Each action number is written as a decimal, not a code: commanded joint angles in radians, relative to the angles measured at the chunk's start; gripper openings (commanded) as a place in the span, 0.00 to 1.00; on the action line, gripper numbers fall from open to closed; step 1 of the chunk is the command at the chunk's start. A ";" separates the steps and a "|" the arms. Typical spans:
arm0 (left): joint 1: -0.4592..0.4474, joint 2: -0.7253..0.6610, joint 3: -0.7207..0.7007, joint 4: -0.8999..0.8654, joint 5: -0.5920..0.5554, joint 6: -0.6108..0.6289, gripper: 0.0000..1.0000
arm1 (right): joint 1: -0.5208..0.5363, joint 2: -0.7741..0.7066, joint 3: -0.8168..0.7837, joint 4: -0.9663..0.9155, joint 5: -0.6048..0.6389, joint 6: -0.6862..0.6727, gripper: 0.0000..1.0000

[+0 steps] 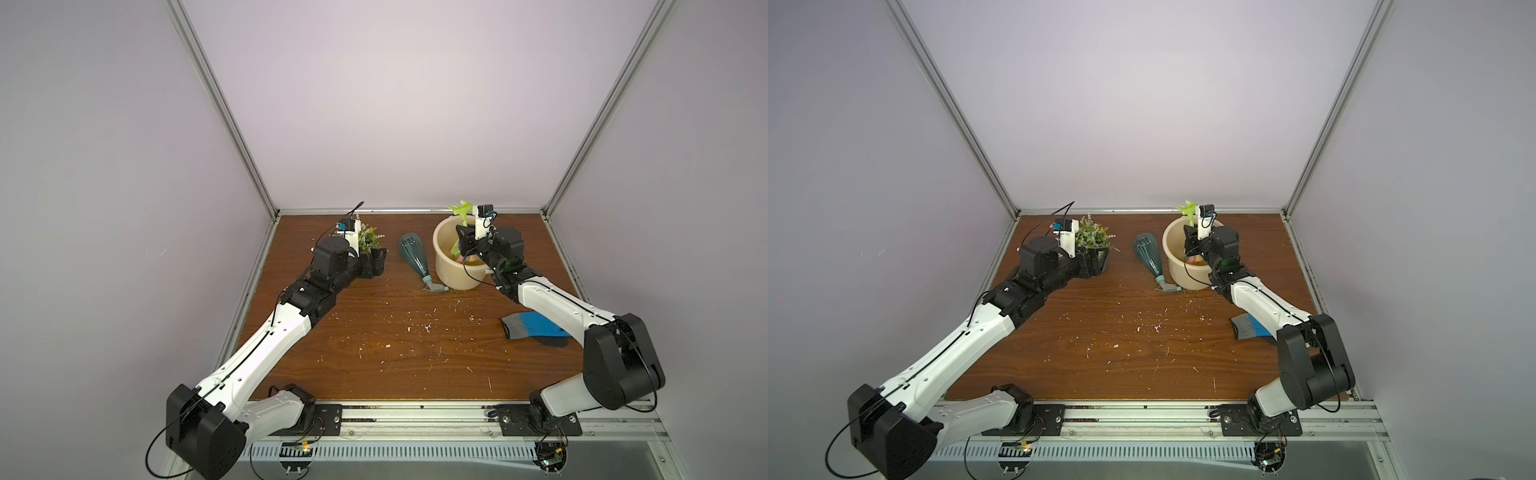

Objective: Organize the gardening tools
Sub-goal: Place the gardening tool in the container.

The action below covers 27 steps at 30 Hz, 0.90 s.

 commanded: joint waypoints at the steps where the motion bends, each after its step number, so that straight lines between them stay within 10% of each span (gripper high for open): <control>1: 0.003 -0.016 -0.020 0.067 0.055 -0.039 0.79 | 0.003 0.013 -0.019 0.241 0.052 0.029 0.00; 11: -0.017 -0.001 -0.082 0.129 0.096 -0.083 0.76 | 0.003 0.084 -0.044 0.325 0.049 0.070 0.10; 27: -0.084 0.138 -0.071 0.153 0.090 -0.067 0.75 | 0.003 -0.004 -0.050 0.243 0.104 0.067 0.72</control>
